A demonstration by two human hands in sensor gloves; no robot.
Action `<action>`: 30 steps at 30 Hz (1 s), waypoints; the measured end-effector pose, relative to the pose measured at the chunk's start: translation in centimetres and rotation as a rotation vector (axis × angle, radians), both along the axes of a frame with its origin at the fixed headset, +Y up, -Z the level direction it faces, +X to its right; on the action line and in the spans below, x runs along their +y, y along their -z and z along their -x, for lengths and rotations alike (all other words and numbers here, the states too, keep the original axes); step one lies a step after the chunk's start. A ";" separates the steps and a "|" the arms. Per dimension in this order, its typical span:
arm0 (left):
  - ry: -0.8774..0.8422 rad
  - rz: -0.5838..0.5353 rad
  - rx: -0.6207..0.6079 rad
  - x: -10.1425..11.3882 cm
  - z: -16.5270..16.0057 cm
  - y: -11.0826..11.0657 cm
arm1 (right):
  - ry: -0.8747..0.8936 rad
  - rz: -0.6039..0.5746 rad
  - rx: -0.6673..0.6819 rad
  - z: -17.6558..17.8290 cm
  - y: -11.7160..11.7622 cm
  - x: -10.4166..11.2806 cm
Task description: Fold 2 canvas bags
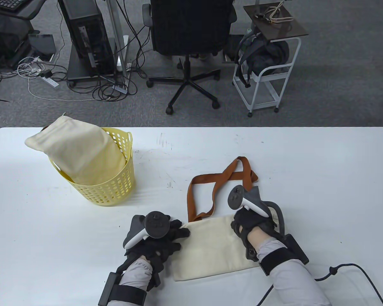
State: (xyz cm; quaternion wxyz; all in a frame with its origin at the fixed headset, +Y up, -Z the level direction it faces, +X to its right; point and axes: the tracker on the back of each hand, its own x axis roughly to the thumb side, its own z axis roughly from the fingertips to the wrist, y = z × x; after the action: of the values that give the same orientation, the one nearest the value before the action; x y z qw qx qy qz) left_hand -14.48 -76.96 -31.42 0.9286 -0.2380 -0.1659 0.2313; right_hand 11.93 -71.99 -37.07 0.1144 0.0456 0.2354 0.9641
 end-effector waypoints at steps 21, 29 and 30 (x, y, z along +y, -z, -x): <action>-0.049 0.059 0.006 0.1 0.2 0.1 | 0.082 0.094 -0.173 7.1 9.2 -5.8; -0.059 0.065 0.011 0.1 0.3 0.2 | 0.553 0.006 -0.223 -0.3 9.2 0.1; -0.059 0.064 0.011 0.1 0.3 0.2 | 0.599 -0.050 -0.257 -1.4 9.0 0.8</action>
State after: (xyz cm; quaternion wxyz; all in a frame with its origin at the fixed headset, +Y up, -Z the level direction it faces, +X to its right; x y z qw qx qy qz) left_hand -14.78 -76.87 -31.60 0.9141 -0.2615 -0.1602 0.2651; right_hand 13.36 -71.14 -46.07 0.4204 -0.0067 0.1713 0.8910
